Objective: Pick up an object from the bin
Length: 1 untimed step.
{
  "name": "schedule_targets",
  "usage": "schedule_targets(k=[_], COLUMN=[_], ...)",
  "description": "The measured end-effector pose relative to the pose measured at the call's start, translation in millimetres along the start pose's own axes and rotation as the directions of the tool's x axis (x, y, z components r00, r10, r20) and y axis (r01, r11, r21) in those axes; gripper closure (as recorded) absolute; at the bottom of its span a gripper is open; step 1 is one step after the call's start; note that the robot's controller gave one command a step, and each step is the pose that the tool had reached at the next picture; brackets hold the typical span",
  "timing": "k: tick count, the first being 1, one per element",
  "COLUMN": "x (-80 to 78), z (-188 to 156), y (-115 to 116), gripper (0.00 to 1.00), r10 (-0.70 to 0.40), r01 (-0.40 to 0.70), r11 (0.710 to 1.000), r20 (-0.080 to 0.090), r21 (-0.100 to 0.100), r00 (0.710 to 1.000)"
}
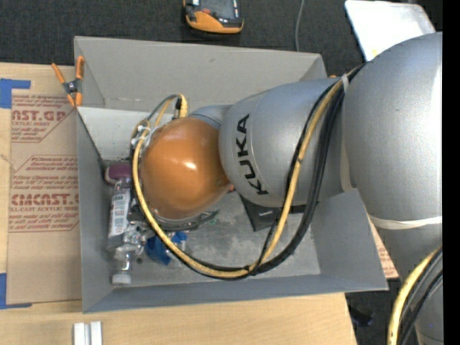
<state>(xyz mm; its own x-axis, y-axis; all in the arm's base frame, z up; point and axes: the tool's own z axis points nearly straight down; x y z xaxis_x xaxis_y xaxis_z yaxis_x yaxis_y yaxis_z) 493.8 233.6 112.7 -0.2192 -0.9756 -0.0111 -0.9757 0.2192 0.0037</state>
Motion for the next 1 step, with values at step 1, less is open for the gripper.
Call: schedule_targets(k=[1], x=[-10.4], z=[27.9], y=[5.6], gripper=[0.0], r10=[-0.213], r01=[0.213], r11=[0.977], r20=[0.0], r21=[-0.001], r00=[0.977])
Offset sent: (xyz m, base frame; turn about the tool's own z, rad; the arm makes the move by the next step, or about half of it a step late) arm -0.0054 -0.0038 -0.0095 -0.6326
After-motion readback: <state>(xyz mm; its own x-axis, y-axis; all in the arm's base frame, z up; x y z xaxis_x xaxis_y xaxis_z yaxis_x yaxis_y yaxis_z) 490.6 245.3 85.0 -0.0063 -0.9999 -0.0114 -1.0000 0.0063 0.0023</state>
